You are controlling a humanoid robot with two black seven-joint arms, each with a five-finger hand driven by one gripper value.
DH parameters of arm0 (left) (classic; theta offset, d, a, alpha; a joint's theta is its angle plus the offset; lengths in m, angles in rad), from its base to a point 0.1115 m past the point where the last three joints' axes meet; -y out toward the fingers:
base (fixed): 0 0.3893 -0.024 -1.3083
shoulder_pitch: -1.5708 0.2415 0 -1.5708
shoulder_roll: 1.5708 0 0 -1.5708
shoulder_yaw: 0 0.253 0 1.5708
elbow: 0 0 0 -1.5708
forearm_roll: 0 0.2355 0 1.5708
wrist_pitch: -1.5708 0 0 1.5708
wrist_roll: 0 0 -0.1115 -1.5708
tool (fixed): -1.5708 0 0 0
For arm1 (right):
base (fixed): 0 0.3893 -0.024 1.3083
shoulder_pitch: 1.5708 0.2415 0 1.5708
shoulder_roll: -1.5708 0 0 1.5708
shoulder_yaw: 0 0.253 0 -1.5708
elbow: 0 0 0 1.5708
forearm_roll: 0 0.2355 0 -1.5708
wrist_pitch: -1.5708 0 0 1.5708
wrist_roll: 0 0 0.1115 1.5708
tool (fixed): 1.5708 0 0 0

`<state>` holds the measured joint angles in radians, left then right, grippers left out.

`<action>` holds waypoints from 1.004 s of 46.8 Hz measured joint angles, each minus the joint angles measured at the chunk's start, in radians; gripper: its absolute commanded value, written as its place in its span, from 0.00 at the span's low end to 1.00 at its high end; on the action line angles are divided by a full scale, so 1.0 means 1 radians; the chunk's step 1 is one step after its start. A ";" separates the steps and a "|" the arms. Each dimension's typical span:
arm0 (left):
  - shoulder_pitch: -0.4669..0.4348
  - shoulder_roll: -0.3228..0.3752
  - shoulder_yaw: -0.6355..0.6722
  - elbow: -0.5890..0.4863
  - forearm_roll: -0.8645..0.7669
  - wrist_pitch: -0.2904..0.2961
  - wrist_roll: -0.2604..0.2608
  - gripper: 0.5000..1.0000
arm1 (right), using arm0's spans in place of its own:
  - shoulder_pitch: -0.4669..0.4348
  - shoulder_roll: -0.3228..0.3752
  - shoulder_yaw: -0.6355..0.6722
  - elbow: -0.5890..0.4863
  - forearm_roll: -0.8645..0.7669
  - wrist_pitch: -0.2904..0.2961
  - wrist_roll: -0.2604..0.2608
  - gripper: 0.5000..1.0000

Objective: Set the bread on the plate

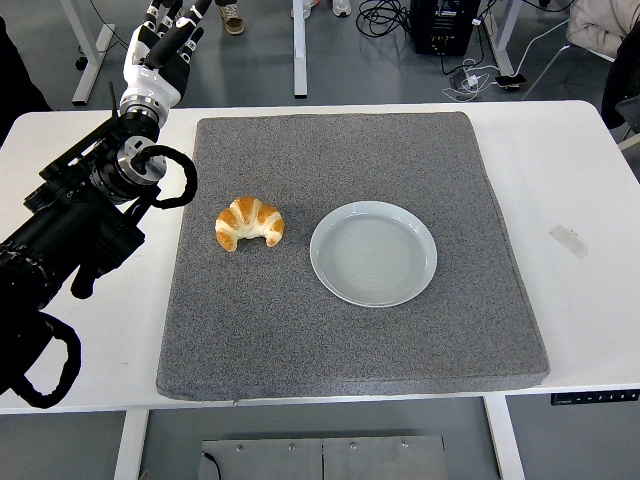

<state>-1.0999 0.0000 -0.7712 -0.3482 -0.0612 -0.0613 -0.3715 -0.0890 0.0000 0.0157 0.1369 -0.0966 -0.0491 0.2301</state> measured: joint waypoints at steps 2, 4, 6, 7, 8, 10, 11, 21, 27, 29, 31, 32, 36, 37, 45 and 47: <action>0.000 0.000 0.000 0.000 0.000 0.000 0.000 0.96 | 0.000 0.000 0.000 0.000 0.000 0.000 0.000 1.00; 0.001 0.000 0.000 0.000 0.000 0.000 0.000 0.96 | 0.000 0.000 0.000 0.000 0.000 0.000 0.000 1.00; 0.004 0.000 0.000 0.000 0.000 0.000 0.000 0.96 | 0.000 0.000 0.000 0.000 0.000 0.000 0.000 1.00; 0.005 0.000 0.000 0.000 0.000 0.000 0.000 0.96 | 0.001 0.000 0.000 0.000 0.000 0.000 0.000 1.00; 0.006 0.000 0.000 0.000 0.000 0.000 0.000 0.96 | 0.001 0.000 0.000 0.000 0.000 0.000 0.000 1.00; 0.006 0.000 0.000 0.000 0.000 0.000 0.001 0.96 | 0.000 0.000 0.000 0.000 0.000 0.000 0.000 1.00; 0.006 0.000 -0.001 0.000 0.000 0.000 0.001 0.96 | 0.000 0.000 0.000 0.000 0.000 0.000 0.000 1.00; 0.006 0.000 -0.003 0.000 -0.001 0.000 0.002 0.96 | 0.000 0.000 0.000 0.000 0.000 0.000 0.000 1.00; 0.002 0.000 -0.003 0.000 0.000 0.000 0.006 0.96 | 0.000 0.000 0.000 0.000 0.000 0.000 0.000 1.00; 0.002 0.000 -0.001 0.000 0.000 0.000 0.006 0.96 | 0.000 0.000 0.000 0.000 0.000 0.000 0.000 1.00; 0.002 0.000 0.000 0.000 0.000 0.000 0.008 0.96 | 0.000 0.000 0.000 0.000 0.000 0.000 0.000 1.00; 0.002 0.000 0.001 0.000 0.000 0.000 0.009 0.96 | 0.000 0.000 0.000 0.000 0.000 0.000 0.000 1.00; 0.006 0.000 0.001 0.000 0.002 0.000 0.011 0.96 | 0.000 0.000 0.000 0.000 0.000 0.000 0.000 1.00; 0.007 0.000 0.001 0.000 0.003 0.000 0.011 0.96 | 0.000 0.000 0.000 0.000 0.000 0.000 0.000 1.00; 0.008 0.000 0.024 0.000 0.010 0.000 0.012 0.96 | 0.000 0.000 0.000 0.000 0.000 0.000 0.000 1.00; 0.007 0.000 0.043 -0.001 0.009 0.001 0.012 0.96 | 0.000 0.000 0.000 0.000 0.000 0.000 0.000 1.00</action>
<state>-1.0928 0.0000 -0.7284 -0.3487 -0.0525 -0.0606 -0.3598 -0.0889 0.0000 0.0153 0.1371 -0.0967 -0.0491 0.2301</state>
